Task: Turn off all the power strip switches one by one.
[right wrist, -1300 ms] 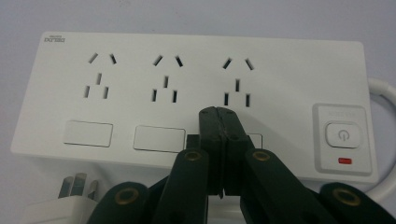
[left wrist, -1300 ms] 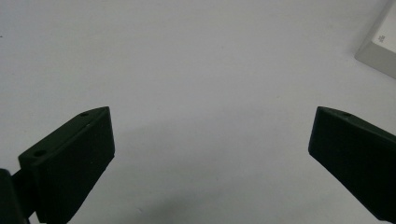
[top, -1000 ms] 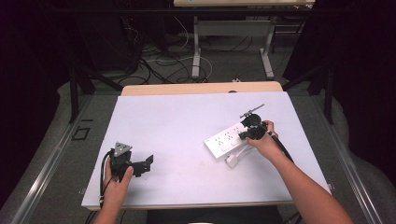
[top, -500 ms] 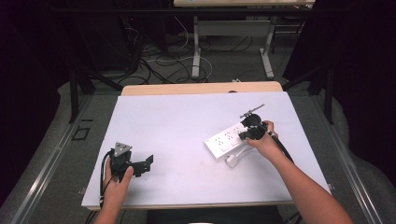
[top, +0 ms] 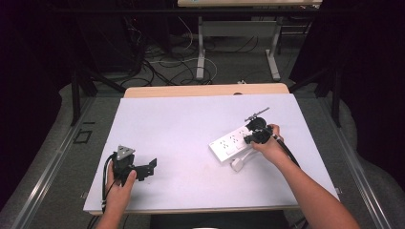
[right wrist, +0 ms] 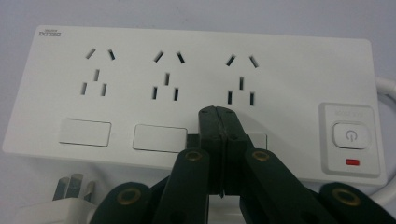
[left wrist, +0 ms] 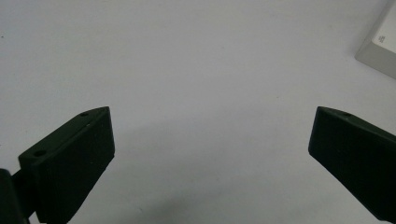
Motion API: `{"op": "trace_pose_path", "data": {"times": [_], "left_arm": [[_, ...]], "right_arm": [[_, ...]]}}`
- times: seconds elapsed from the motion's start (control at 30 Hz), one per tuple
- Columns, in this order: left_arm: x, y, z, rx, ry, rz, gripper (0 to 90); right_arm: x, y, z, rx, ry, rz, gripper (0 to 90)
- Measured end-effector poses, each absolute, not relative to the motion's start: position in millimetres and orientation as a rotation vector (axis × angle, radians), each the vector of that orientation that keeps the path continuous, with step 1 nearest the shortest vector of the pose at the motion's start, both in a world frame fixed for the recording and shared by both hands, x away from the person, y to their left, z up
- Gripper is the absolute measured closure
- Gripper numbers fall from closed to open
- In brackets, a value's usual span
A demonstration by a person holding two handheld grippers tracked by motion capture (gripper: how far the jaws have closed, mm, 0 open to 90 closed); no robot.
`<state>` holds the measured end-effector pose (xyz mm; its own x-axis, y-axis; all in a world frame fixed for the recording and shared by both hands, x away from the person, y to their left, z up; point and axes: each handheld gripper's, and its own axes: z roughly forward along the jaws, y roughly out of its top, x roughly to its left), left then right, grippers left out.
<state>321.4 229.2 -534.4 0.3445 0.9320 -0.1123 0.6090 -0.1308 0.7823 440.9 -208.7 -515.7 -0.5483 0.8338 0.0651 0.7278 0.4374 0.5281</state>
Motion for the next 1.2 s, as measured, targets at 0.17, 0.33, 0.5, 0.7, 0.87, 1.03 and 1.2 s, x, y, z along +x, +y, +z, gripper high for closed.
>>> {"op": "trace_pose_path", "data": {"times": [0.17,0.33,0.5,0.7,0.87,1.03,1.2], "left_arm": [[321.3,229.2,-534.4,1.837,1.357,0.531,0.4],[321.4,229.7,-534.3,1.842,1.356,0.53,0.4],[321.5,229.6,-534.3,1.843,1.355,0.53,0.4],[321.5,229.3,-534.4,1.836,1.358,0.53,0.4],[321.4,229.6,-534.2,1.842,1.355,0.53,0.4],[321.5,228.9,-534.5,1.835,1.357,0.527,0.4],[321.6,229.1,-534.9,1.835,1.355,0.532,0.4]], "right_arm": [[441.0,-208.5,-515.7,1.377,2.475,0.756,90.0],[441.6,-210.1,-515.3,1.36,2.488,0.769,90.0],[441.1,-208.9,-514.2,1.386,2.478,0.763,90.0],[440.1,-207.4,-509.5,1.367,2.48,0.778,90.0],[439.2,-205.2,-507.2,1.358,2.484,0.786,90.0],[437.1,-202.9,-507.2,1.347,2.483,0.803,90.0],[435.2,-200.0,-504.2,1.353,2.49,0.787,90.0]]}}
